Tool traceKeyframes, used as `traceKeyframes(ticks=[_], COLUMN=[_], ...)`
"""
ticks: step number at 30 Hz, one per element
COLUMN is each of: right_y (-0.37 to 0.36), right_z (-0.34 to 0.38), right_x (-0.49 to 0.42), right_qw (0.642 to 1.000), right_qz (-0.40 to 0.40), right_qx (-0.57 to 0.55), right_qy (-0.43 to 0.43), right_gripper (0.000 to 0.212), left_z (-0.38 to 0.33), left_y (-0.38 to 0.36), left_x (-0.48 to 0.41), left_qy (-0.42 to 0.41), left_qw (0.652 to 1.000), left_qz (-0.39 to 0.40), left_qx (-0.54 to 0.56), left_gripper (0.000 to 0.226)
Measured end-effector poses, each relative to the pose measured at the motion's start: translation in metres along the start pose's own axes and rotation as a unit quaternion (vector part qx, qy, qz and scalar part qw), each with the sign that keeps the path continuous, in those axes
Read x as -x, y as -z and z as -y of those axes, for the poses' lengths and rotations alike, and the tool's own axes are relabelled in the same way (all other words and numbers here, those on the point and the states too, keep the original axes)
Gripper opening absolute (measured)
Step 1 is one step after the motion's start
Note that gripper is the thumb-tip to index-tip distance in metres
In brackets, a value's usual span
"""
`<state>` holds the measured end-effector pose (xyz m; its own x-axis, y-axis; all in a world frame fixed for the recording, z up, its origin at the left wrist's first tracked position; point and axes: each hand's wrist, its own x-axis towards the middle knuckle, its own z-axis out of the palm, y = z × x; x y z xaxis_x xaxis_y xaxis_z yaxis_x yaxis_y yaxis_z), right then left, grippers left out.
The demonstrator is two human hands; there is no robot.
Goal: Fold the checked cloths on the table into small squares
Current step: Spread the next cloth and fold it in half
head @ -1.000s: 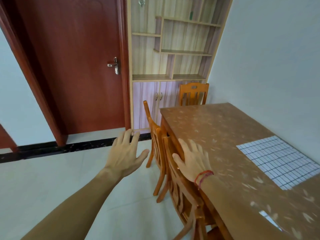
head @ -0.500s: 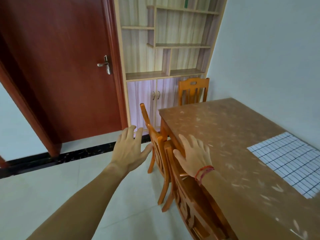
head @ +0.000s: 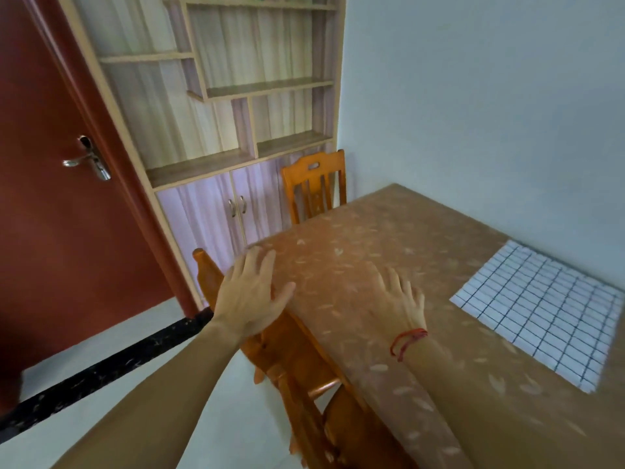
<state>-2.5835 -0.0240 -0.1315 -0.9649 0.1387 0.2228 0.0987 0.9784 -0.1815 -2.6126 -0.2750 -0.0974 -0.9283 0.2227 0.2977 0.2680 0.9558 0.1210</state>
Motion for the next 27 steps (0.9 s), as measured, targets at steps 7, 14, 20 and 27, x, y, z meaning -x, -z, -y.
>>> traceKeyframes(ticks=[7, 14, 20, 27], right_y=[0.001, -0.013, -0.017, -0.019], right_z=[-0.079, -0.122, -0.134, -0.163], right_x=[-0.024, -0.030, -0.027, -0.012], right_qw=[0.992, 0.958, 0.923, 0.894], right_qz=[-0.003, -0.005, 0.000, 0.019], right_qx=[0.037, 0.078, 0.090, 0.108], right_qy=[-0.122, -0.275, -0.374, -0.434], right_gripper=[0.071, 0.070, 0.068, 0.070], left_z=[-0.044, -0.089, -0.122, -0.182], left_y=[-0.056, -0.114, -0.158, -0.186], left_x=[-0.087, -0.168, -0.219, -0.225], left_qy=[-0.095, -0.209, -0.287, -0.350], left_qw=[0.994, 0.969, 0.943, 0.915], left_qz=[0.046, 0.087, 0.124, 0.137], left_qx=[0.039, 0.095, 0.114, 0.143], left_gripper=[0.072, 0.078, 0.073, 0.072])
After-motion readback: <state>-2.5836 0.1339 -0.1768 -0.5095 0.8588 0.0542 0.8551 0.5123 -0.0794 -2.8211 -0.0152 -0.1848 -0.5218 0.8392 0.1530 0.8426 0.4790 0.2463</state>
